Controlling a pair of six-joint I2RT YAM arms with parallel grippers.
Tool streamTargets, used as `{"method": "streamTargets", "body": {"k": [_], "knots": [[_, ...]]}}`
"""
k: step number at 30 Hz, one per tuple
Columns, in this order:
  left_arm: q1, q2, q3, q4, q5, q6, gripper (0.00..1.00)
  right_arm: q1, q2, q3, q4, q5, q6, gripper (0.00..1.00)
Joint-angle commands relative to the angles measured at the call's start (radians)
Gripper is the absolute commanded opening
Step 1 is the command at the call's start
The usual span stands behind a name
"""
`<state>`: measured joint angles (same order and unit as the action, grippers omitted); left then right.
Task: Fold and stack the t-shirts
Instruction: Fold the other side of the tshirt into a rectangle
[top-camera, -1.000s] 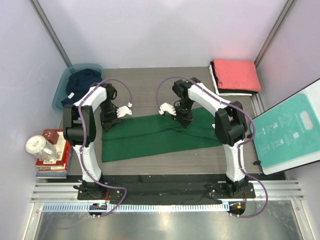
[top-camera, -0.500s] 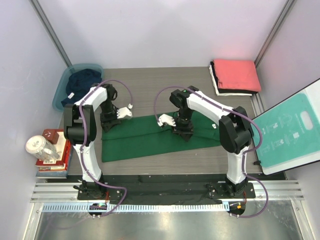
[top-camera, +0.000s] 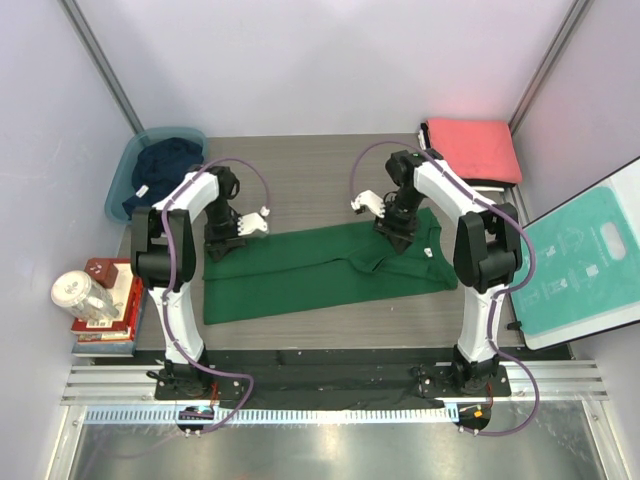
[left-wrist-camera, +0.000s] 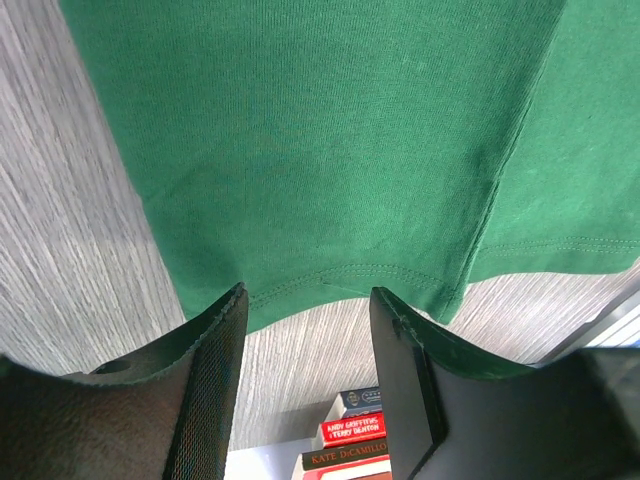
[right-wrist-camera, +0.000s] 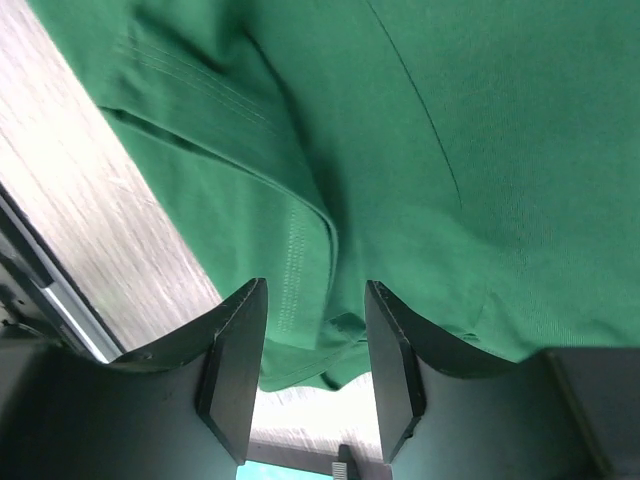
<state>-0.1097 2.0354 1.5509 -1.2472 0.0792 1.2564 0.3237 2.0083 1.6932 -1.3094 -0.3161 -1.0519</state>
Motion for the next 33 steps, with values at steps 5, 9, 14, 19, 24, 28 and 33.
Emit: {"method": "streamTargets", "body": {"k": [5, 9, 14, 19, 24, 28, 33], "knots": [[-0.004, -0.011, 0.044, -0.029, -0.015, -0.031, 0.53, 0.014, 0.030, 0.003, 0.016, -0.031, -0.065, 0.51], [-0.004, -0.003, 0.054, -0.035, -0.019, -0.037, 0.53, 0.014, 0.046, 0.005, 0.029, -0.037, -0.069, 0.51], [-0.004, 0.014, 0.081, -0.049, -0.022, -0.038, 0.53, 0.015, 0.072, 0.003, 0.041, -0.063, -0.068, 0.52], [-0.005, 0.031, 0.109, -0.058, -0.021, -0.037, 0.52, 0.017, 0.099, 0.006, 0.059, -0.075, -0.056, 0.52], [-0.005, 0.037, 0.118, -0.061, -0.021, -0.032, 0.52, 0.034, 0.112, 0.003, 0.055, -0.083, -0.048, 0.49], [-0.005, 0.040, 0.115, -0.055, -0.022, -0.025, 0.52, 0.048, 0.113, 0.000, 0.047, -0.080, -0.046, 0.28], [-0.005, 0.040, 0.103, -0.049, -0.018, -0.018, 0.52, 0.066, 0.096, 0.032, -0.017, -0.084, -0.057, 0.02]]}}
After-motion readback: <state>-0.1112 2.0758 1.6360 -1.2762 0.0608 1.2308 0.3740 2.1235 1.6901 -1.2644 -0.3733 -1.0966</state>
